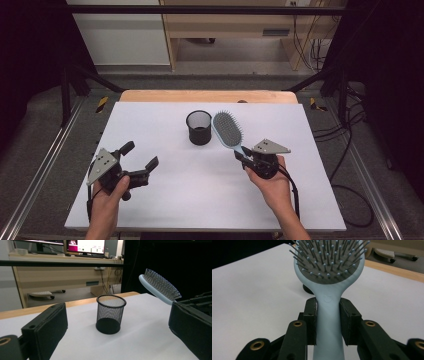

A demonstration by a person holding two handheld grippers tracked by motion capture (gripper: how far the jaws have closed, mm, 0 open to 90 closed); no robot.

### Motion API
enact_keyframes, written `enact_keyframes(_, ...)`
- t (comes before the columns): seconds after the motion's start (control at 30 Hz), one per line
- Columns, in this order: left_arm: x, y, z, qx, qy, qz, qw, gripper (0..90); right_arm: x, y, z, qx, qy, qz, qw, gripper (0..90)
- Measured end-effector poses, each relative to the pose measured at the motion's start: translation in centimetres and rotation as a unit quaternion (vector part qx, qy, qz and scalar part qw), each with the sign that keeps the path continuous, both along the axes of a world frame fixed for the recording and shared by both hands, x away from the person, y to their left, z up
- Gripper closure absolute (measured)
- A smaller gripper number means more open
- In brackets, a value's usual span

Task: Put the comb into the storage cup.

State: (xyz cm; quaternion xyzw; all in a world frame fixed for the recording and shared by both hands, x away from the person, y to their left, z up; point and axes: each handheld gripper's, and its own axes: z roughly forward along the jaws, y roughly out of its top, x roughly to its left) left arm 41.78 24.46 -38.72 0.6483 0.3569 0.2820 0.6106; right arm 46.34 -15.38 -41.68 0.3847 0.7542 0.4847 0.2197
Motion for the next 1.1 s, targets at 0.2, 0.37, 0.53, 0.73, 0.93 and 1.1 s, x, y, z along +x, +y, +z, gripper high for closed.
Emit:
enact_keyframes(0.2,1.2,-2.2,1.4,0.006,0.006,-0.019,0.9998,2.4,-0.1,0.0,-0.3,0.010,-0.005,0.001,0.9999,69.5)
enact_keyframes(0.37,1.7,-3.7,2.0,0.005,0.008,-0.031,0.9995,2.4,0.0,0.6,-0.5,0.011,-0.006,-0.001,0.9999,69.4)
enact_keyframes(0.53,2.1,-5.2,2.3,-0.018,0.017,-0.043,0.9988,2.4,-0.1,1.1,-0.5,0.011,-0.010,-0.001,0.9999,69.4)
enact_keyframes(0.73,2.7,-5.7,2.5,-0.036,0.021,-0.046,0.9981,2.5,-0.3,1.8,-0.4,0.008,-0.019,0.004,0.9998,69.4)
enact_keyframes(0.93,3.0,-6.0,2.9,-0.037,0.018,-0.049,0.9979,2.5,-0.7,2.0,-0.1,0.015,-0.030,0.004,0.9994,69.4)
enact_keyframes(1.1,3.4,-6.4,3.2,-0.037,0.013,-0.051,0.9979,2.5,-0.8,2.1,0.1,0.018,-0.036,0.005,0.9992,69.5)
